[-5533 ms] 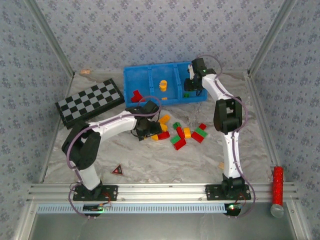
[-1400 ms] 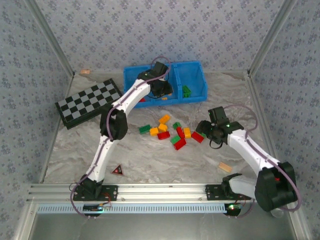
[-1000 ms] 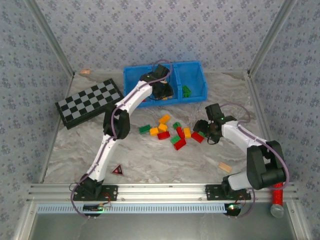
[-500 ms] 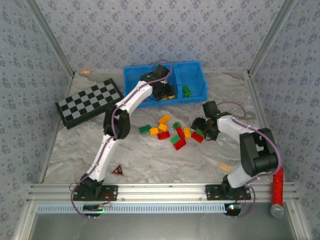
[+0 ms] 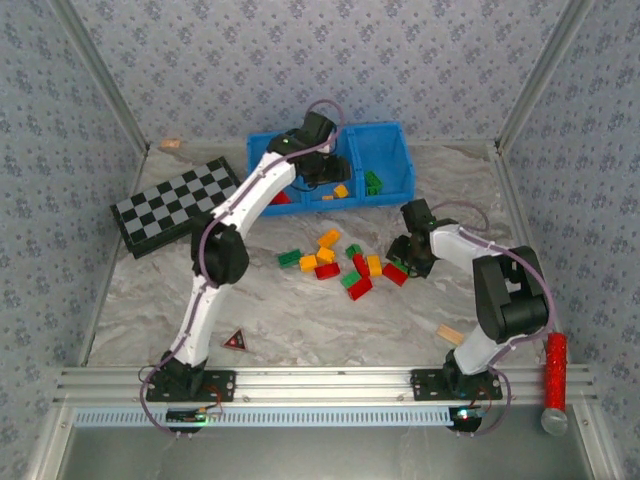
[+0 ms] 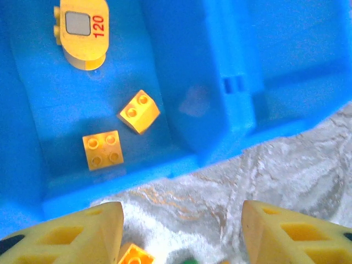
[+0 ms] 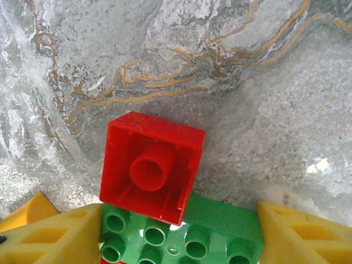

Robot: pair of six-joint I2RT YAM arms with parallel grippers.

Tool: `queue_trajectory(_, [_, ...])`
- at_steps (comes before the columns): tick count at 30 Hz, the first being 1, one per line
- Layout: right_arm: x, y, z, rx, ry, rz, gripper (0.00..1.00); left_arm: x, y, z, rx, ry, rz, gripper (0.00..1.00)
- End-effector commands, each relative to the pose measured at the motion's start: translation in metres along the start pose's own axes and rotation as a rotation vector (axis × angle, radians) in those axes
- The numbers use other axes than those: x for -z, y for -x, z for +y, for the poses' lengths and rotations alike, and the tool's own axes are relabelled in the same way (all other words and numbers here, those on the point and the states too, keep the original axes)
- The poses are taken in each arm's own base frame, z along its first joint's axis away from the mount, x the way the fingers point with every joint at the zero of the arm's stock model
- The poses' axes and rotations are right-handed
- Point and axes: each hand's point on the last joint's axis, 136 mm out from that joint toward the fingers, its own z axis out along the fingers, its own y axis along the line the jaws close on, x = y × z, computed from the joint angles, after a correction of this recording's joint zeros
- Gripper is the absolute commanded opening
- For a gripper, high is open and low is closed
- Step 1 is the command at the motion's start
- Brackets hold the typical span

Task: Sort the legos into containers by color
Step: Pick up the lego from the middle-right of the table, then place the lego in the container.

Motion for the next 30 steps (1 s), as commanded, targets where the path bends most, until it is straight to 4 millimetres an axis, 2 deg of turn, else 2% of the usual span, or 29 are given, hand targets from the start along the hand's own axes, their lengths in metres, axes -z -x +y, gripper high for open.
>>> queue_trajectory(1, [-0.026, -0.014, -0.008, 0.042, -0.048, 0.043, 0.60, 0.036, -0.007, -0.003, -0.089, 0.026, -0.016, 0.59])
queue_trajectory(6, [-0.023, -0.019, -0.012, 0.067, -0.062, 0.045, 0.51, 0.061, -0.032, 0.005, -0.164, 0.060, -0.009, 0.59])
queue_trajectory(10, [-0.012, -0.018, -0.016, 0.099, -0.075, 0.034, 0.47, 0.076, -0.061, 0.019, -0.223, 0.079, 0.021, 0.59])
queue_trajectory(13, [0.009, -0.012, -0.018, 0.117, -0.089, -0.001, 0.45, 0.084, -0.088, 0.027, -0.284, 0.050, 0.048, 0.59])
queue_trajectory(17, [0.046, 0.000, -0.019, 0.175, -0.111, -0.042, 0.44, 0.092, -0.125, 0.030, -0.401, 0.033, 0.077, 0.59])
queue_trajectory(23, [0.103, 0.032, -0.007, 0.241, -0.074, -0.149, 0.44, 0.089, -0.178, 0.017, -0.579, 0.069, 0.127, 0.58])
queue_trajectory(27, [0.139, 0.067, 0.013, 0.294, -0.035, -0.248, 0.44, 0.078, -0.210, 0.003, -0.632, 0.069, 0.140, 0.58])
queue_trajectory(30, [0.155, 0.094, 0.030, 0.343, -0.019, -0.314, 0.44, 0.067, -0.223, -0.002, -0.646, 0.114, 0.101, 0.57])
